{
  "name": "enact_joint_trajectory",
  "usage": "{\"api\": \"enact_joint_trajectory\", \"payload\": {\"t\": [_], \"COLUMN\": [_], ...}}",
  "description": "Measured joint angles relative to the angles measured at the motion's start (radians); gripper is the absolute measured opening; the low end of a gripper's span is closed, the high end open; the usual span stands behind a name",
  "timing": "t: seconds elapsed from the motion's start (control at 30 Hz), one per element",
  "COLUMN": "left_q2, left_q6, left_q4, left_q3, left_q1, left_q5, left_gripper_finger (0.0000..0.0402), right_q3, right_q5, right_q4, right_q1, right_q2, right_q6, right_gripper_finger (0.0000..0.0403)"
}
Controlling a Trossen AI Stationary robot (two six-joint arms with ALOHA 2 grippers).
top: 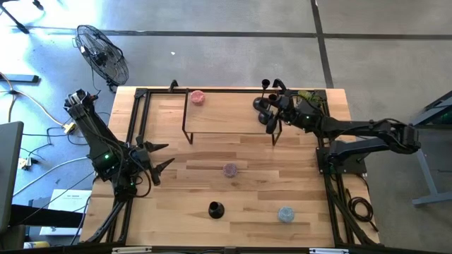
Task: Pick & Place candle stick holders
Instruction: Put the left black candle holder on the shelf
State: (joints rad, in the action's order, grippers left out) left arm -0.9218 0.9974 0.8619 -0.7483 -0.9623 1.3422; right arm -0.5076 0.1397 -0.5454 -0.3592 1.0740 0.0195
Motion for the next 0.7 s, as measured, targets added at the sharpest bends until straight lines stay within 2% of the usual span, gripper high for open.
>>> {"api": "enact_joint_trajectory", "payload": {"t": [0.7], "left_q2": [0.0], "left_q6": [0.003], "left_q4": [0.0], "left_q3": [0.0], "left_q1": [0.0], "left_q5": [-0.006], "left_gripper_finger": [0.0269], "right_q3": [0.0], "right_q5": [-0.018], "right_q4": [-0.125], "right_q1": [0.0], "right_q2": [0.0], "right_q6": [-0.047], "right_gripper_finger": [0.0193]}}
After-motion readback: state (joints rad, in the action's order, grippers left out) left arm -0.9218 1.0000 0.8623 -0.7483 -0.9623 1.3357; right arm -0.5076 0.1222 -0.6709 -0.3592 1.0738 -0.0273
